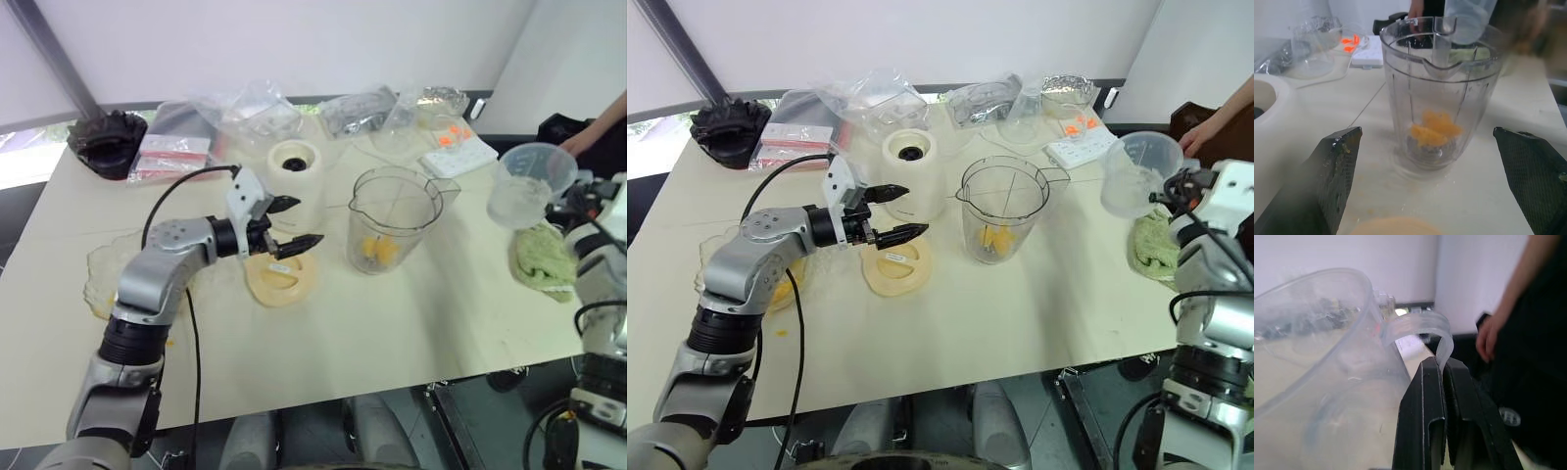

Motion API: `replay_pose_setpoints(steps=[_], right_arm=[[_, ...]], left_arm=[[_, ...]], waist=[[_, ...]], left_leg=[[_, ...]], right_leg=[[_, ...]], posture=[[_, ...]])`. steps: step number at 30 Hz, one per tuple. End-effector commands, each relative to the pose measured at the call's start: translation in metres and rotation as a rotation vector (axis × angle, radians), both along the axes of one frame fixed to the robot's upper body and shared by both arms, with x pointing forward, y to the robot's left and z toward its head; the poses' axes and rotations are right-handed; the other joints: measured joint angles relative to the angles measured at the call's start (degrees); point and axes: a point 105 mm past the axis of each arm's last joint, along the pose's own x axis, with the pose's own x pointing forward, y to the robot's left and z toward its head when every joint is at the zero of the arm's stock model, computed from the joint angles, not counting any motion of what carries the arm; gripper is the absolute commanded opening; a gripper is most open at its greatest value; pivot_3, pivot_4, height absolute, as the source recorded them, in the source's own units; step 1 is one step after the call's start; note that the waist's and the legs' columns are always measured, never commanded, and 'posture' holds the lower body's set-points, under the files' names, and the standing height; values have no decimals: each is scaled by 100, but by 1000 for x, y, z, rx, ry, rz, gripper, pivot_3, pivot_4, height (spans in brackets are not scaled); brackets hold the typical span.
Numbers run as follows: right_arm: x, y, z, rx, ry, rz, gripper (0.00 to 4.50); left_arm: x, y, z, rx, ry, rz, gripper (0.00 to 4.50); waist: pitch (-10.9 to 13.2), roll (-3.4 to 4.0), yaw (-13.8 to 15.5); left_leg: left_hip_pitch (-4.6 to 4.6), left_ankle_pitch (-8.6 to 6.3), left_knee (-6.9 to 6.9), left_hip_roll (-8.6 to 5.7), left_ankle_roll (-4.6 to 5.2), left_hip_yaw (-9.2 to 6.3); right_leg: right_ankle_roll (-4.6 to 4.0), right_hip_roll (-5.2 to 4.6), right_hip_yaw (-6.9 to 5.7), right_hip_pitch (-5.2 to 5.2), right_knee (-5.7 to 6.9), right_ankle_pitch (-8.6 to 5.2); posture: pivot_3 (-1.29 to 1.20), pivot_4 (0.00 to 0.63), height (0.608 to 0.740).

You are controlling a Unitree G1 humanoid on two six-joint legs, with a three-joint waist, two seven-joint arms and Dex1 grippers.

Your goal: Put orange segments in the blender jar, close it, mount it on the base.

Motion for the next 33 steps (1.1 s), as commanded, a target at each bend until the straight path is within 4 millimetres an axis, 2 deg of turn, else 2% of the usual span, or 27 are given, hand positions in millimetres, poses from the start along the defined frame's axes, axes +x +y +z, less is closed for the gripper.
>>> replay_pose_setpoints(steps=[1,8,13,16,25,33], right_arm=[[-5,18,50,-113,-71,66,20],[-9,46,92,-332,-17,155,20],[-11,57,105,-495,22,152,20],[-11,63,104,-608,51,147,20],[-11,74,95,-699,75,167,20],[-13,92,86,-772,74,211,20]], left_arm=[[-5,-3,12,-57,-53,-4,4500],[-7,-9,12,-99,-58,-19,4500],[-6,-13,13,-105,-67,-31,4500],[-5,-15,12,-104,-68,-34,4500],[-4,-15,13,-97,-78,-36,4500],[-4,-16,13,-84,-87,-43,4500]], waist=[[1,1,2],[4,3,17],[5,2,31],[5,2,34],[5,2,42],[5,2,57]], left_leg=[[-1,0,0,0,0,0],[-9,0,-1,0,0,0],[-15,0,-1,0,0,-1],[-25,0,-1,0,0,1],[-55,0,1,-1,0,0],[-80,0,2,-1,0,0]], right_leg=[[0,0,0,0,0,0],[0,-1,0,-7,-4,-1],[-1,-1,-2,-9,-11,-1],[-1,-2,-1,-18,-12,-1],[-1,-2,-2,-45,-11,0],[1,-1,-2,-72,-8,1]], posture=[[0,150,740],[0,150,740],[0,150,740],[0,150,740],[0,150,740],[0,150,740]])
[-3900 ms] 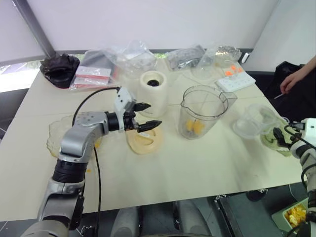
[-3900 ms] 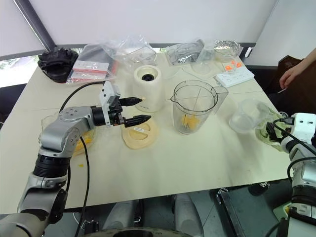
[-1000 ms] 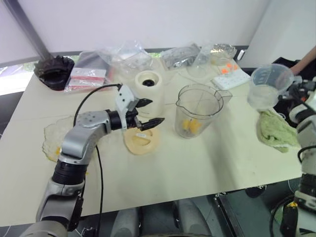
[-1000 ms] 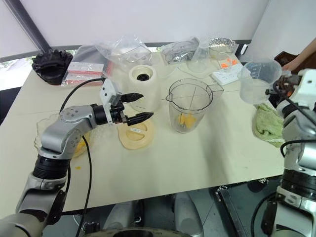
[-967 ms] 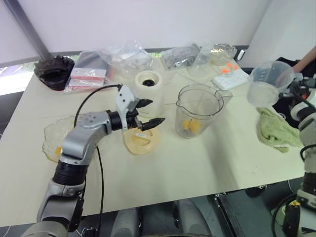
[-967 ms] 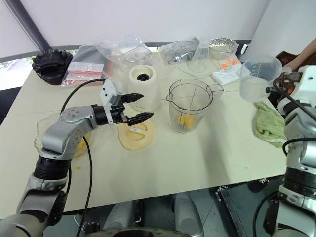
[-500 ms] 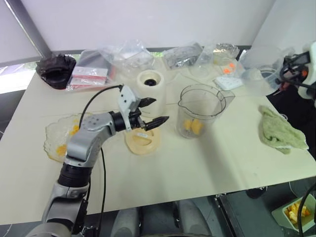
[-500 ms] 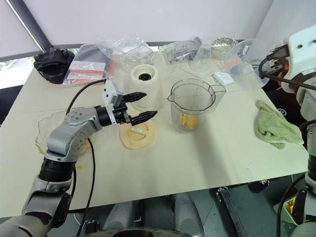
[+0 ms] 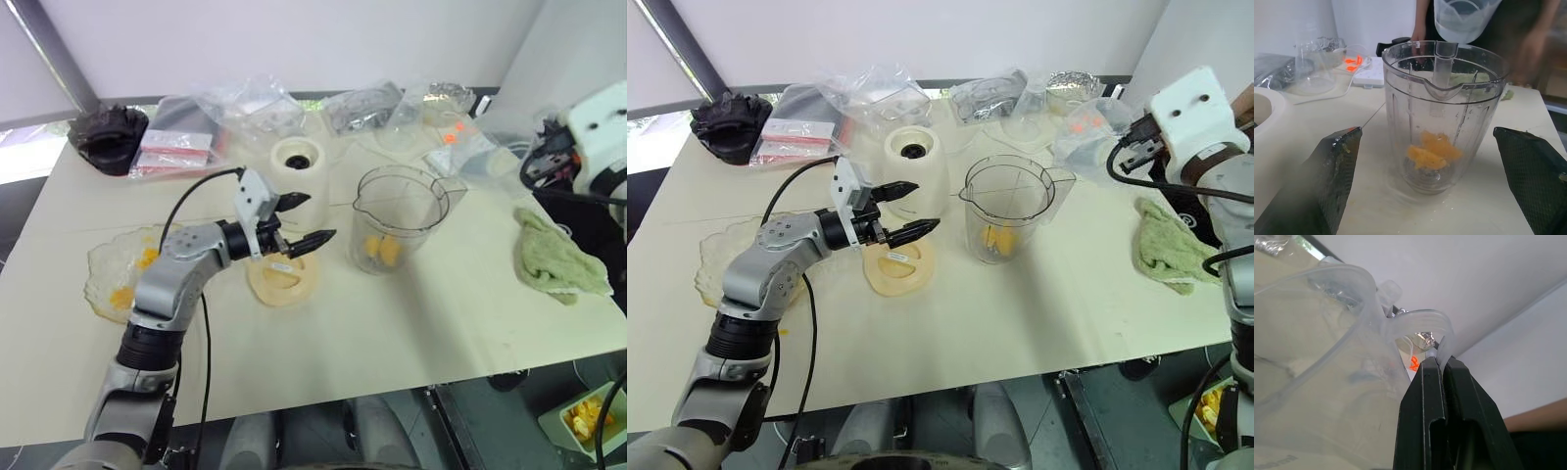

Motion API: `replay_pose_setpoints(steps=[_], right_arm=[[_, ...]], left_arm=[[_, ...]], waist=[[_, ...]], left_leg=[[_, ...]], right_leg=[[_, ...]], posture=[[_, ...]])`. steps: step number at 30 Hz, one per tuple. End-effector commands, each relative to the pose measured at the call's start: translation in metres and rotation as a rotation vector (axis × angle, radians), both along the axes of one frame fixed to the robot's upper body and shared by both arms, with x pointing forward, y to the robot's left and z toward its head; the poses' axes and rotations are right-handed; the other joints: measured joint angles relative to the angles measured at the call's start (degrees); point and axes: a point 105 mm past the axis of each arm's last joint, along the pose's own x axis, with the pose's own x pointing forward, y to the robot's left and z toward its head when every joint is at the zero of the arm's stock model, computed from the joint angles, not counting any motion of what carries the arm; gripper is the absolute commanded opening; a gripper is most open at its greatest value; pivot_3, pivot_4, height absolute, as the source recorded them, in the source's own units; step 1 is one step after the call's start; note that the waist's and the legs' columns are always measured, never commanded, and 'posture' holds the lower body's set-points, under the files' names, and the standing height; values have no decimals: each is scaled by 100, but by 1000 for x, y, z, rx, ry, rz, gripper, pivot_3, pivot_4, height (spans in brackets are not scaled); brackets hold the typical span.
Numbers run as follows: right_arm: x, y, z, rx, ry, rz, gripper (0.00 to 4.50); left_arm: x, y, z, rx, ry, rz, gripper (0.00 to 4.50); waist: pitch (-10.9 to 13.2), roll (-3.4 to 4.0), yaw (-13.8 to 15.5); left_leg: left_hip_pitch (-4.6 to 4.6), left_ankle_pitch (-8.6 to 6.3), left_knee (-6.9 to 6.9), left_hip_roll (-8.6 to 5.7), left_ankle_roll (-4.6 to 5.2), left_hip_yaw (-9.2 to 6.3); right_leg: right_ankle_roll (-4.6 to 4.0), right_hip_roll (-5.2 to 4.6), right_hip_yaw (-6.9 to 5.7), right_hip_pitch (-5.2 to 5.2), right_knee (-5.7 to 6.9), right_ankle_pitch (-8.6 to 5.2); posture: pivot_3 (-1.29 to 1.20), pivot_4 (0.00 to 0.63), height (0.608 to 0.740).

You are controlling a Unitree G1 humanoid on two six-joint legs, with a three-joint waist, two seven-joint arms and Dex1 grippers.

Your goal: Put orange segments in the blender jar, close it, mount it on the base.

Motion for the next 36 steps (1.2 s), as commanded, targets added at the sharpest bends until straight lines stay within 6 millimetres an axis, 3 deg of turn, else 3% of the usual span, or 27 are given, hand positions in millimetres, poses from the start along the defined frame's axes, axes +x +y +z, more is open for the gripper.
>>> replay_pose_setpoints(steps=[1,12,20,26,36], right_arm=[[-9,15,19,-54,-90,36,20],[-9,25,18,-153,-96,72,20],[-9,14,17,-144,-97,42,20],[-10,-6,11,106,-94,-21,20],[-21,-81,-19,910,-193,-284,20]], left_arm=[[-2,-5,11,9,-57,-27,4500],[-1,-7,12,16,-64,-36,4500],[0,-7,13,17,-67,-41,4500],[1,-7,14,18,-71,-41,4500],[1,-6,14,24,-72,-42,4500]], waist=[[0,0,3],[0,0,2],[0,0,15],[-2,-1,88],[-4,3,111]], left_leg=[[0,0,2,0,0,0],[0,0,3,0,0,0],[0,0,4,0,0,0],[1,0,9,0,0,-1],[0,0,13,0,0,-3]], right_leg=[[0,0,0,-1,0,0],[0,0,0,-1,3,0],[0,0,0,-1,4,0],[0,2,0,-1,9,1],[0,3,0,-1,16,3]], posture=[[0,150,740],[0,150,740],[0,150,740],[0,150,740],[0,150,740]])
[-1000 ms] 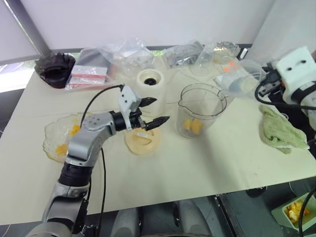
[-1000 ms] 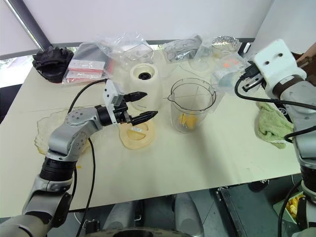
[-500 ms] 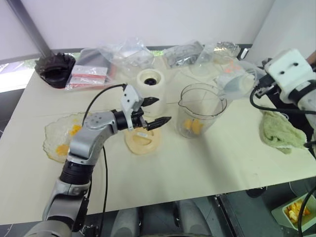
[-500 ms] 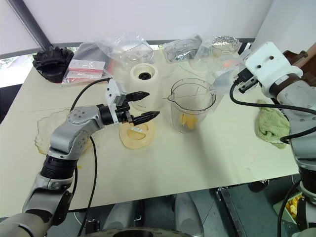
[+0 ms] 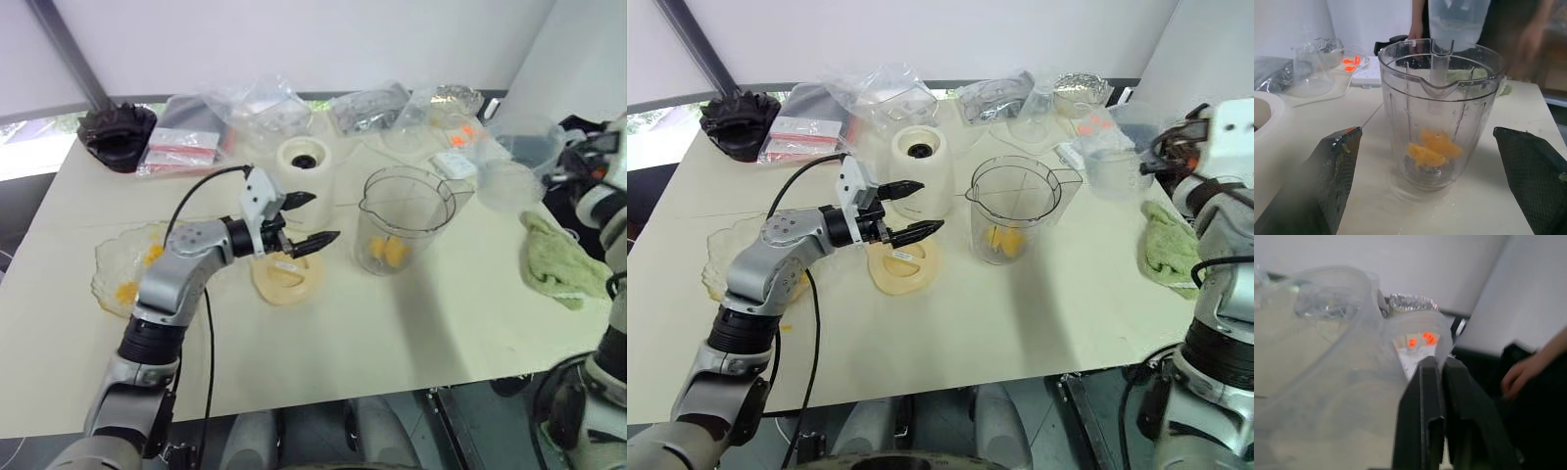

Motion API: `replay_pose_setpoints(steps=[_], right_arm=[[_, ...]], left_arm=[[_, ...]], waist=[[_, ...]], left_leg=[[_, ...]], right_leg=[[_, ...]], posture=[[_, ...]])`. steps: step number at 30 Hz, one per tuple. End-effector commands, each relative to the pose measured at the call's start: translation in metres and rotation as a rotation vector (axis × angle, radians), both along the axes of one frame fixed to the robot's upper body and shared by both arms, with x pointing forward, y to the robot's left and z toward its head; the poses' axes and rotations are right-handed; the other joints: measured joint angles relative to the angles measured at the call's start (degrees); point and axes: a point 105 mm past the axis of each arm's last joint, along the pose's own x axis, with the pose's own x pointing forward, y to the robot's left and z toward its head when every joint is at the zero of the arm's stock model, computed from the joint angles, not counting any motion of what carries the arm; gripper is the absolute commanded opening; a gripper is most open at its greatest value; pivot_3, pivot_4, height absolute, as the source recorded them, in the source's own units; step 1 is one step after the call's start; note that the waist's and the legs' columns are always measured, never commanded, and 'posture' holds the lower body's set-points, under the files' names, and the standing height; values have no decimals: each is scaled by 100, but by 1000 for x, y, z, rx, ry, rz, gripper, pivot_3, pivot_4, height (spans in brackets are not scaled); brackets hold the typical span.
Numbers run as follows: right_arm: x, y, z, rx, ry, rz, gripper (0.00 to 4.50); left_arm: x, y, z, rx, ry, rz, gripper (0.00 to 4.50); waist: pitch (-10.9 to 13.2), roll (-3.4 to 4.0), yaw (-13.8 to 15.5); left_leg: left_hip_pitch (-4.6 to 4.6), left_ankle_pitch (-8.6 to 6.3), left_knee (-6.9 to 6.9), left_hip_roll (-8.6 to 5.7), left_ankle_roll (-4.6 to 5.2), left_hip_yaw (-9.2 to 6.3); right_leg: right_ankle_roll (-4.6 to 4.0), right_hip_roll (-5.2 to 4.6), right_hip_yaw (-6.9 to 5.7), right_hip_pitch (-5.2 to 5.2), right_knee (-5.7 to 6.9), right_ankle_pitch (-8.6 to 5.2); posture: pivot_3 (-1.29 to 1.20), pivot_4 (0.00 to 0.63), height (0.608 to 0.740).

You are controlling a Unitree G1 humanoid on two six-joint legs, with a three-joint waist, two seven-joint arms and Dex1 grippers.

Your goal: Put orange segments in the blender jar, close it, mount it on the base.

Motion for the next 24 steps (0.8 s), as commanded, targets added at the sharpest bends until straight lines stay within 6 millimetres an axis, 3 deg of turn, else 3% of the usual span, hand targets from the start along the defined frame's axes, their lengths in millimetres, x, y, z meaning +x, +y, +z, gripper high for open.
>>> replay_pose_setpoints(steps=[1,6,13,17,21,24], right_arm=[[-14,-27,9,190,-123,-100,20],[-10,-45,-31,391,-143,-164,20],[0,-58,-90,442,-132,-243,20],[3,-63,-111,432,-147,-266,20],[4,-66,-115,428,-164,-277,20],[10,-67,-139,463,-157,-306,20]], left_arm=[[-1,0,13,-4,-54,-11,4500],[0,1,13,0,-53,-10,4500],[-1,5,15,11,-58,-2,4500],[-2,8,15,17,-61,8,4500],[-2,8,15,18,-61,10,4500],[-3,13,16,22,-63,28,4500]], waist=[[0,0,1],[-2,5,-16],[-3,19,-41],[-5,28,-62],[-5,29,-64],[-6,28,-80]], left_leg=[[0,0,0,0,0,-1],[1,0,-2,0,0,-1],[3,0,-3,0,0,0],[5,0,-3,0,1,1],[6,1,-3,1,0,1],[7,0,-3,1,0,-1]], right_leg=[[0,0,-1,0,0,0],[3,1,-1,1,1,2],[16,2,0,1,5,8],[16,3,1,1,7,9],[16,3,1,1,10,9],[17,4,2,2,10,9]], posture=[[0,150,740],[0,150,740],[0,150,740],[0,150,740],[0,150,740],[0,150,740]])
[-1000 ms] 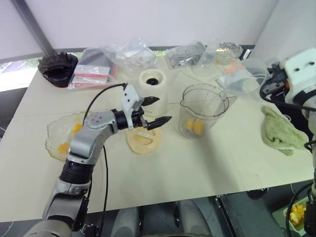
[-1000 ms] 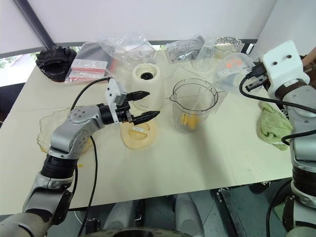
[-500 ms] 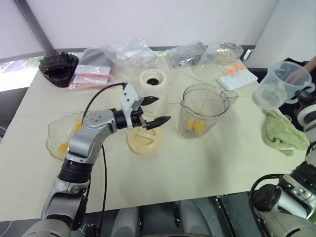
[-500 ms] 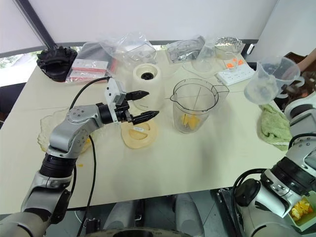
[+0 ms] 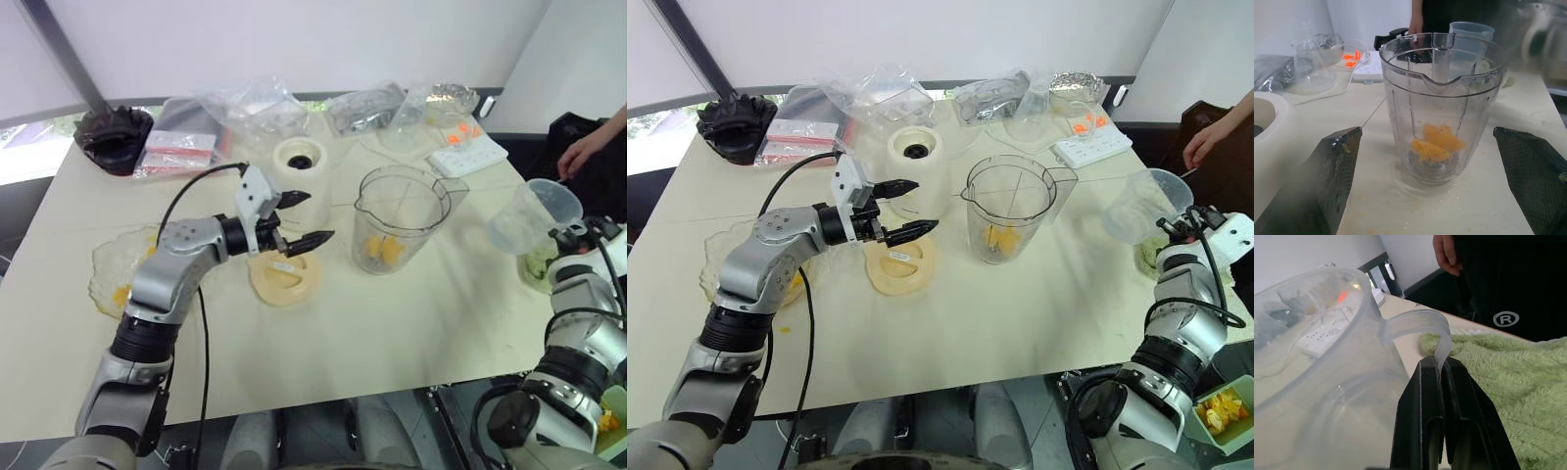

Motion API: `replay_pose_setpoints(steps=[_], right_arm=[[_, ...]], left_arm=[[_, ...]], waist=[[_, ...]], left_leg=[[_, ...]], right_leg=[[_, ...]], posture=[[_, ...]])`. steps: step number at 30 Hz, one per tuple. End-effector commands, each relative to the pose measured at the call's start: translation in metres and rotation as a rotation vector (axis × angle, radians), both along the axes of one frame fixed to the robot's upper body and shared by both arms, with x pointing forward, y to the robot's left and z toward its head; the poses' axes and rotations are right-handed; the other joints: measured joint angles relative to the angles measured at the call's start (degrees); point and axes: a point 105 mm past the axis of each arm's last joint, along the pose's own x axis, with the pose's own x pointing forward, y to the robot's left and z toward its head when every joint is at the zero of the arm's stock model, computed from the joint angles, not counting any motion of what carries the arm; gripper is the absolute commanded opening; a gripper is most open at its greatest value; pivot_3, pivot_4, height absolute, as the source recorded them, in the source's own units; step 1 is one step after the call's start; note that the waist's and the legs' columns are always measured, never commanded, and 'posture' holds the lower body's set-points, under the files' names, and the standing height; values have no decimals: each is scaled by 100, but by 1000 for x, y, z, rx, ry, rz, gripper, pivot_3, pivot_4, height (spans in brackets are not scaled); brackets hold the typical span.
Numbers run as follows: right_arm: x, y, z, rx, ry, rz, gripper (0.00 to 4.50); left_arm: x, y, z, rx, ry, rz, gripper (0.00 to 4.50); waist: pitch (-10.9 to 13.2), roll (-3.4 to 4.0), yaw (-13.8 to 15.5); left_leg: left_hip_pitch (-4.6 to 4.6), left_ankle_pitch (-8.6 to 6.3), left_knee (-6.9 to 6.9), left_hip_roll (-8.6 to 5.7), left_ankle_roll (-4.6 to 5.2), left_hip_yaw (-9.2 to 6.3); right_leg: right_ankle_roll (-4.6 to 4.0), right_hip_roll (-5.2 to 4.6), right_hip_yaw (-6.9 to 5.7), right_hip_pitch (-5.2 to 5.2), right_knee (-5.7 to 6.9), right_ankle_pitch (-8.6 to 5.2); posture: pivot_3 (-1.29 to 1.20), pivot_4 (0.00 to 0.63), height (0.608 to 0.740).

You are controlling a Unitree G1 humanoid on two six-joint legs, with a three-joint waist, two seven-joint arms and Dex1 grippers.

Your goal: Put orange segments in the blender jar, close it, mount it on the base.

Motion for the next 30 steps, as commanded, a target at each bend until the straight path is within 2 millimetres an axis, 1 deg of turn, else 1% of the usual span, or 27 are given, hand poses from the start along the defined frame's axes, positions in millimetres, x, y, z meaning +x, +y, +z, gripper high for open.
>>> replay_pose_setpoints(steps=[1,8,11,14,19,25,29,30], right_arm=[[4,-7,1,-20,-56,-40,20],[11,-7,-18,-54,-3,-38,20],[12,-4,-26,-54,14,-17,20],[11,-3,-27,-66,18,-8,904],[5,-3,-26,-122,52,-5,3362],[-11,-2,-21,-178,69,-4,3362],[-42,4,-15,-232,99,27,3362],[-46,6,-14,-244,109,41,3362]], left_arm=[[-5,5,15,-10,-55,11,4500],[-6,7,16,-3,-54,19,4500],[-6,7,16,1,-57,22,4500],[-6,7,16,2,-56,25,4500],[-6,4,15,2,-57,20,4500],[-5,2,14,0,-58,15,4500],[-1,4,10,24,-50,13,4500],[-1,5,8,33,-47,12,4500]], waist=[[0,0,-32],[1,1,-113],[1,1,-120],[1,1,-119],[1,1,-116],[0,1,-110],[-1,2,-80],[-1,2,-77]], left_leg=[[0,0,0,0,0,0],[1,0,0,0,0,1],[5,0,-1,1,0,-1],[14,0,-1,1,0,-1],[23,0,-1,1,0,-1],[24,0,-1,1,0,-2],[23,0,-2,1,0,-7],[23,0,-2,1,0,-7]], right_leg=[[0,0,0,1,-1,0],[0,0,3,3,-3,0],[0,2,3,4,-1,0],[-1,3,3,14,-2,0],[-14,3,3,24,-4,-8],[-14,3,4,24,-3,-9],[-13,3,2,26,-1,-10],[-13,3,2,26,-1,-11]], posture=[[0,150,740],[0,150,740],[0,150,740],[0,150,740],[0,150,740],[0,150,740],[0,150,740],[0,150,740]])
